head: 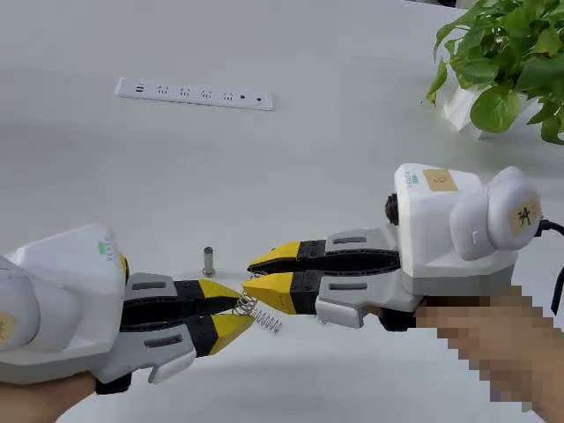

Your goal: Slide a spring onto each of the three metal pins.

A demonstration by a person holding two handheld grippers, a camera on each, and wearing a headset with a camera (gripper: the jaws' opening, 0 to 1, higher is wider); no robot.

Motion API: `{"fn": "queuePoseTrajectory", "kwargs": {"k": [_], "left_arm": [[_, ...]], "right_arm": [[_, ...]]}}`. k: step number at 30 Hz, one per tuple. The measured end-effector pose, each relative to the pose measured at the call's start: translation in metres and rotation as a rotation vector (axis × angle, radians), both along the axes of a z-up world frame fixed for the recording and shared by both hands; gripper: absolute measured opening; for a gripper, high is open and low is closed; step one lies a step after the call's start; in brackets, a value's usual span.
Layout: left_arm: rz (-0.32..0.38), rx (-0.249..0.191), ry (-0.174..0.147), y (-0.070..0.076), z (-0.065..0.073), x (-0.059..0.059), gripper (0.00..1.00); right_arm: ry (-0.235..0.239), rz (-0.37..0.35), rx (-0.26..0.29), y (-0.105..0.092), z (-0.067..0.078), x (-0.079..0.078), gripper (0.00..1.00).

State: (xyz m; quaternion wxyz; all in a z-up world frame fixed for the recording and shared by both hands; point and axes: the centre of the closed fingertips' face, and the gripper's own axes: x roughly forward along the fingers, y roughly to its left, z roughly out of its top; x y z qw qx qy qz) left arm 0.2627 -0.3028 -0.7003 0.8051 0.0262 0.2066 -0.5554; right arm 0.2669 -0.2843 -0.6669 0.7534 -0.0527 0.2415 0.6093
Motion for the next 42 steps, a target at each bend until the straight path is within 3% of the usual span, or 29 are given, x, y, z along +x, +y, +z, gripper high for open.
{"fn": "queuePoseTrajectory", "kwargs": {"k": [9,14,18,24,32,42], "left_arm": [[-0.011,-0.002,-0.015,0.0,0.0,-0.001,0.06],[-0.012,-0.002,-0.022,-0.001,0.002,0.0,0.06],[-0.023,0.006,-0.033,-0.002,0.002,-0.001,0.06],[-0.039,0.014,-0.047,-0.005,0.002,-0.002,0.06],[-0.042,0.002,-0.055,-0.008,0.003,-0.003,0.06],[-0.038,-0.009,-0.057,-0.008,0.002,-0.003,0.06]], "right_arm": [[-0.002,0.053,-0.033,0.0,0.002,-0.002,0.07],[0.0,0.093,-0.063,-0.002,0.005,-0.003,0.14],[-0.017,0.156,-0.116,-0.005,0.009,-0.002,0.16],[-0.052,0.352,-0.253,-0.007,0.008,-0.01,0.15],[-0.104,0.564,-0.44,-0.013,-0.007,-0.013,0.14],[-0.095,0.659,-0.502,-0.013,-0.014,-0.017,0.12]]}}
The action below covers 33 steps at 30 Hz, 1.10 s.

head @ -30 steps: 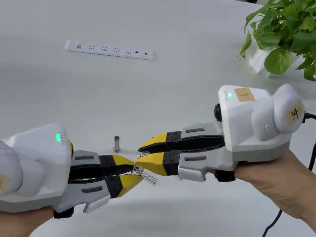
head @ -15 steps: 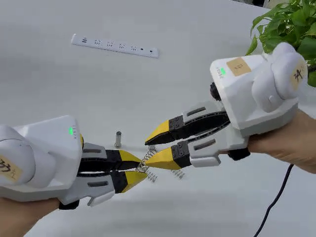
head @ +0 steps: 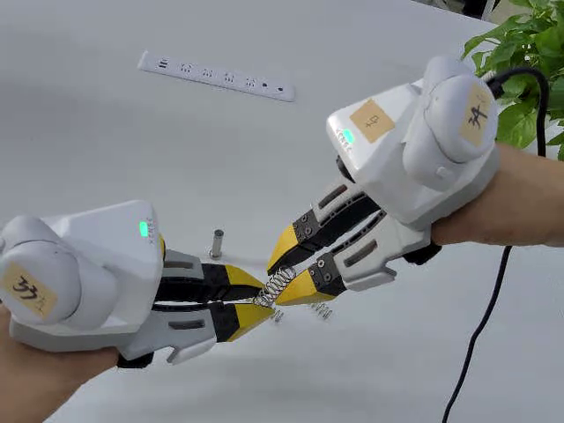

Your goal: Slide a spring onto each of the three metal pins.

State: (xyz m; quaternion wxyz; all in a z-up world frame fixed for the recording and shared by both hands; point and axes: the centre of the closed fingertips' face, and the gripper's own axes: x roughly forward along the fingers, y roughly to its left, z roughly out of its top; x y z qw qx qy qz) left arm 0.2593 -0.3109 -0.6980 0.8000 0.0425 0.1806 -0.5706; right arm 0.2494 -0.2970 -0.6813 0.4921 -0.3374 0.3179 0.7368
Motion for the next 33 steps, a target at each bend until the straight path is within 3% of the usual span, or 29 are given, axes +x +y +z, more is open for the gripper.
{"fn": "queuePoseTrajectory", "kwargs": {"k": [16,33], "left_arm": [[0.0,-0.01,0.0,0.0008,-0.0004,-0.002,0.06],[0.006,-0.018,-0.006,0.0044,-0.0004,-0.0005,0.07]], "right_arm": [[-0.024,0.054,-0.042,-0.0004,-0.0042,-0.0037,0.07],[-0.033,0.068,-0.045,0.0036,-0.0036,-0.0033,0.06]]}}
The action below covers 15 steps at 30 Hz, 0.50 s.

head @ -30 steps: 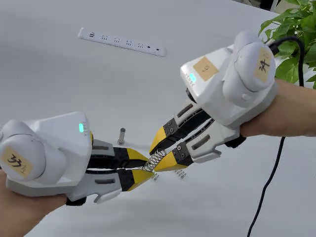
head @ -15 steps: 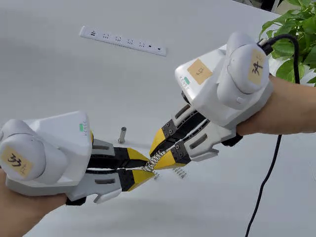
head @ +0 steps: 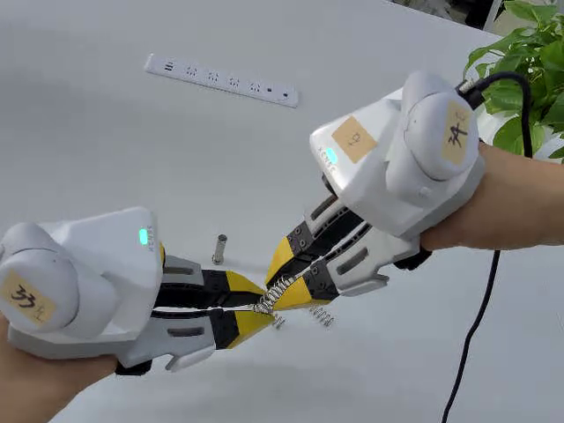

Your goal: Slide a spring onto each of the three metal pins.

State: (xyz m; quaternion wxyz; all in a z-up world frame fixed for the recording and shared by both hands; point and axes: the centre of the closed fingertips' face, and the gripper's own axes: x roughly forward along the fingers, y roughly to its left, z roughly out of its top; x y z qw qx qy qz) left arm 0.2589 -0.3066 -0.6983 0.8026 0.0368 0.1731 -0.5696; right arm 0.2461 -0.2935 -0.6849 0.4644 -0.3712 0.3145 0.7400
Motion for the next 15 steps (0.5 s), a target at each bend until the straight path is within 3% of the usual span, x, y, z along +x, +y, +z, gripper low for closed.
{"fn": "queuePoseTrajectory", "kwargs": {"k": [8,15], "left_arm": [[0.004,-0.004,0.004,0.0033,-0.0015,0.0003,0.07],[0.02,-0.015,0.006,0.0073,-0.0015,0.0002,0.12]], "right_arm": [[0.0,-0.014,-0.001,0.0037,-0.0012,0.0001,0.06],[0.03,-0.057,0.01,0.0082,0.0036,0.0026,0.06]]}}
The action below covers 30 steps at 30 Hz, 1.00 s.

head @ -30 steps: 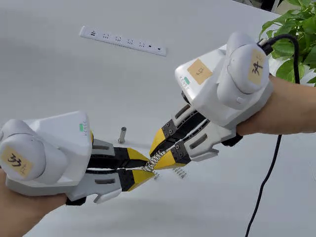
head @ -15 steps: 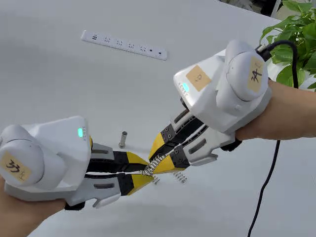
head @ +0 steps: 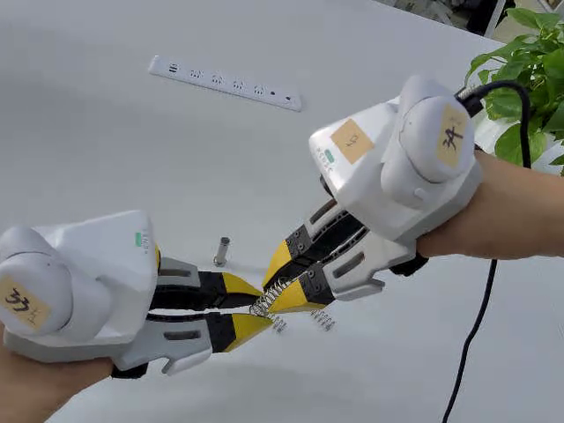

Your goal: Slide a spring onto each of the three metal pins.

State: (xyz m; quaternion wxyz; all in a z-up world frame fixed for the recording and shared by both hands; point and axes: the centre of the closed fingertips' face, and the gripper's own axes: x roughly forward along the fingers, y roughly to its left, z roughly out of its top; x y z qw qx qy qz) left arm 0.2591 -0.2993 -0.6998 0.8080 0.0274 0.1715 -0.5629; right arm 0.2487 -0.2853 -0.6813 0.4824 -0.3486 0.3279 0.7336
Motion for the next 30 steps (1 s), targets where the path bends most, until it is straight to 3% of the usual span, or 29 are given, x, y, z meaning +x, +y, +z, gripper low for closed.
{"fn": "queuePoseTrajectory", "kwargs": {"k": [8,18,21,24,27,30], "left_arm": [[0.07,0.004,0.01,0.023,-0.005,0.006,0.22],[0.13,0.055,-0.008,0.058,-0.017,0.01,0.44],[0.128,0.09,-0.015,0.067,-0.024,0.008,0.47],[0.142,0.1,0.002,0.073,-0.029,0.009,0.52],[0.15,0.107,-0.014,0.077,-0.032,0.01,0.61],[0.155,0.108,-0.022,0.08,-0.034,0.01,0.68]], "right_arm": [[-0.025,-0.039,0.002,0.002,0.006,0.014,0.06],[-0.098,-0.102,-0.029,0.007,0.004,0.043,0.06],[-0.126,-0.125,-0.045,0.01,0.0,0.057,0.06],[-0.146,-0.136,-0.06,0.014,-0.005,0.066,0.06],[-0.19,-0.135,-0.09,0.015,-0.013,0.078,0.06],[-0.196,-0.134,-0.102,0.02,-0.019,0.085,0.06]]}}
